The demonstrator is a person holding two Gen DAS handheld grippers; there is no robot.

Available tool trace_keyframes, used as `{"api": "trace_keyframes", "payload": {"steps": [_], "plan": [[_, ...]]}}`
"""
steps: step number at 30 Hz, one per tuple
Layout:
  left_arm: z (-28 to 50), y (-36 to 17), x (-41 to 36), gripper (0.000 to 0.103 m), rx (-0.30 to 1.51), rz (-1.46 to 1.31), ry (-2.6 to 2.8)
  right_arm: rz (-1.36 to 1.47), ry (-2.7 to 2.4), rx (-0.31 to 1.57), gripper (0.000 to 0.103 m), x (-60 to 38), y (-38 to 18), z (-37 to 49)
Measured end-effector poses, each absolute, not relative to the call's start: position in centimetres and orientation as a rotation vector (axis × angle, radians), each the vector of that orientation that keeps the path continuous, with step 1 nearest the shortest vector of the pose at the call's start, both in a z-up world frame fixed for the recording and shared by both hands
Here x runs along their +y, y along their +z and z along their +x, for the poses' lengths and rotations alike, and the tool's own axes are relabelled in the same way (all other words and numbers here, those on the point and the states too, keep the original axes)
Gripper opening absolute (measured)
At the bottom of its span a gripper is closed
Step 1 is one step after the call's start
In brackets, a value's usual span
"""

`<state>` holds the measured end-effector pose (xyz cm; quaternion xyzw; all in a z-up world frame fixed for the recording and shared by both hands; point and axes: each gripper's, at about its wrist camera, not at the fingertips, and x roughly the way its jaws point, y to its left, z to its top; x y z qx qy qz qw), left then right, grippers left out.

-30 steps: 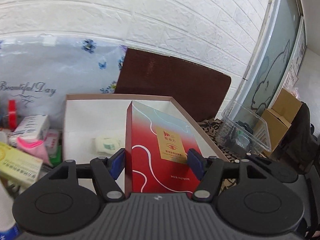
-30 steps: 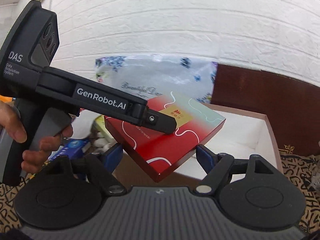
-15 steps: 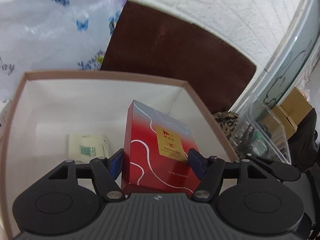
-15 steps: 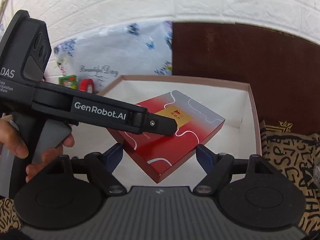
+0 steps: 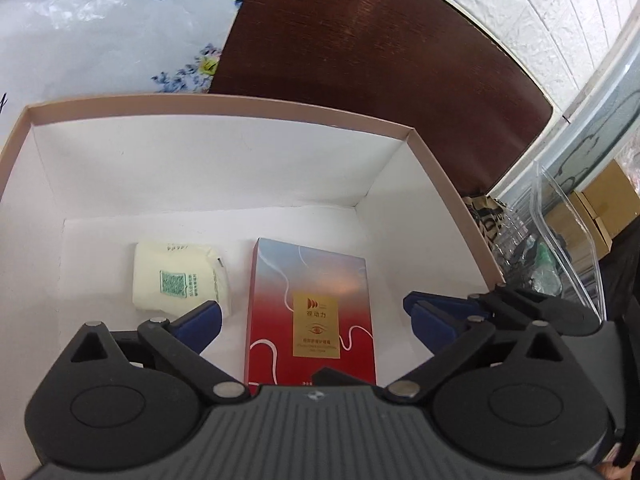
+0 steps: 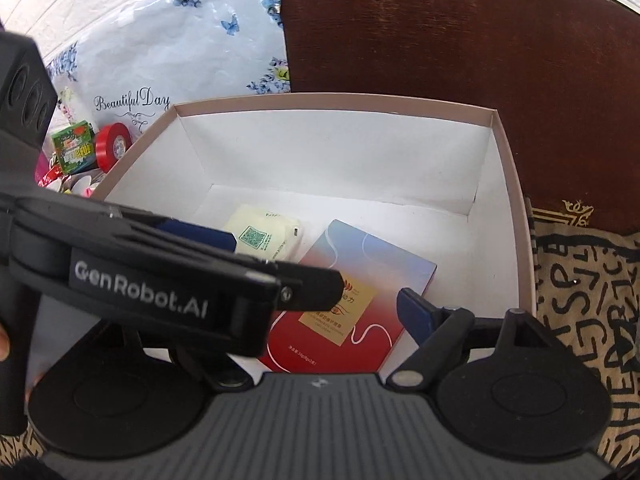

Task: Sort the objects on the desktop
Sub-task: 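Carry the red-and-white box into the brown box and release it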

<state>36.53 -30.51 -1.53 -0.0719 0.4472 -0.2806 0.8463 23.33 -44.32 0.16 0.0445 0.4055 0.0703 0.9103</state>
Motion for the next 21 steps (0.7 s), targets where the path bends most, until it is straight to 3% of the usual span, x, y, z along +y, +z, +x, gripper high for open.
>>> {"api": "trace_keyframes", "payload": {"steps": [21], "plan": [[30.4,2.1,-28.6,0.103,0.773,-0.041,-0.528,0.105,0.008,0.780,0.093,-43.1,1.9,18.9]]}}
